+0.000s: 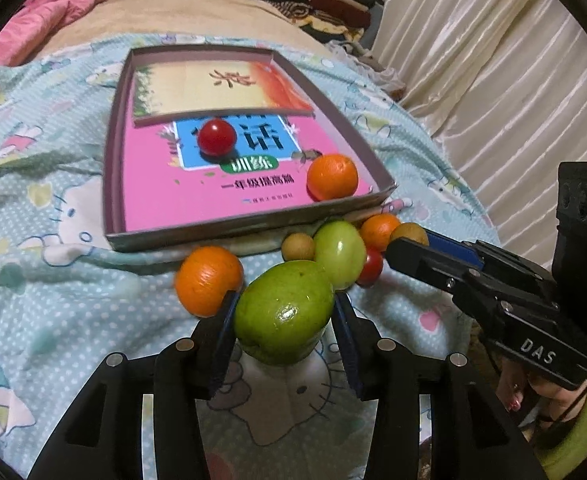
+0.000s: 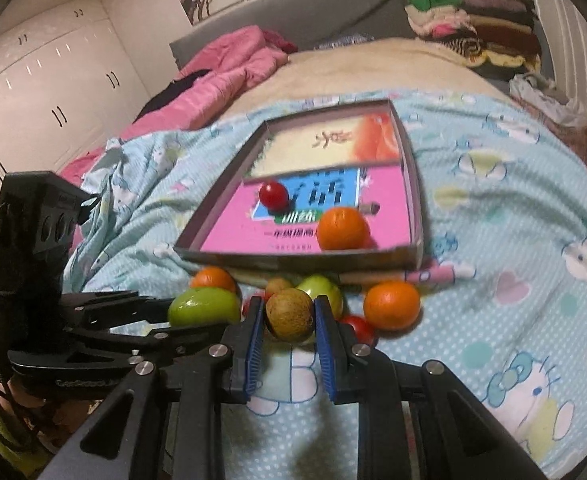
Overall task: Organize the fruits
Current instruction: 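Lift the green guava with the left tool while the right tool carries the brown fruit over the book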
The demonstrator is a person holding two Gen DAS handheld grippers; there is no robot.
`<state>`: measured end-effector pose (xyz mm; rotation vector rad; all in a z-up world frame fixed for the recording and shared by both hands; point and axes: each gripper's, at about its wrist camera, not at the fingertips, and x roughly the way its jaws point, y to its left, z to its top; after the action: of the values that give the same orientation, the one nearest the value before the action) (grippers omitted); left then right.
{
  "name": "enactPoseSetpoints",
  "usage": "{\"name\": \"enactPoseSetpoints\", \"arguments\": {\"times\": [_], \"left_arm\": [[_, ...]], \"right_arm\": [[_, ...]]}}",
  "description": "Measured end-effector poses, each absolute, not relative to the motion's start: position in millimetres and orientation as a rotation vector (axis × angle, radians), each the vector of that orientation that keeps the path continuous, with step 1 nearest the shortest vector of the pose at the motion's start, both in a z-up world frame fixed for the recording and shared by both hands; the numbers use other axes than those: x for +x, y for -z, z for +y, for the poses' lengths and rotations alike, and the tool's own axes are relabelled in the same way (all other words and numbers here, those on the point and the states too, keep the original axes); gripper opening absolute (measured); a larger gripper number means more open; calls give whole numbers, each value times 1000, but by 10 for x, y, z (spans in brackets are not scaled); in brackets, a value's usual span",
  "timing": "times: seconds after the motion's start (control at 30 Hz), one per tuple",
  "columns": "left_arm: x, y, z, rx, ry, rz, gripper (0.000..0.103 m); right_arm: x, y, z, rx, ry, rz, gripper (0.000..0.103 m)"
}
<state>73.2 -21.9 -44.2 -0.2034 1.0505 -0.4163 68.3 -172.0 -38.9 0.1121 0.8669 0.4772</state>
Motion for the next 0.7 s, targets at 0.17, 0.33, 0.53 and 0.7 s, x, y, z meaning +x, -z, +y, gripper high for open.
{"name": "enactPoseSetpoints", "arguments": {"times": [0.17, 0.33, 0.53, 0.7], "left_arm": [[695, 337, -126, -226, 396, 1017, 47], [669, 264, -43, -243, 381, 992, 47], [680, 197, 28, -251, 349, 959, 47], [703, 154, 137, -282, 328, 935, 46]], "right_arm": [[697, 299, -1733, 102, -481, 819, 25], [685, 247, -1700, 80, -490, 783, 25], [681, 238, -1641, 47, -495, 769, 25], [695, 211, -1579, 22, -503, 743, 25]]}}
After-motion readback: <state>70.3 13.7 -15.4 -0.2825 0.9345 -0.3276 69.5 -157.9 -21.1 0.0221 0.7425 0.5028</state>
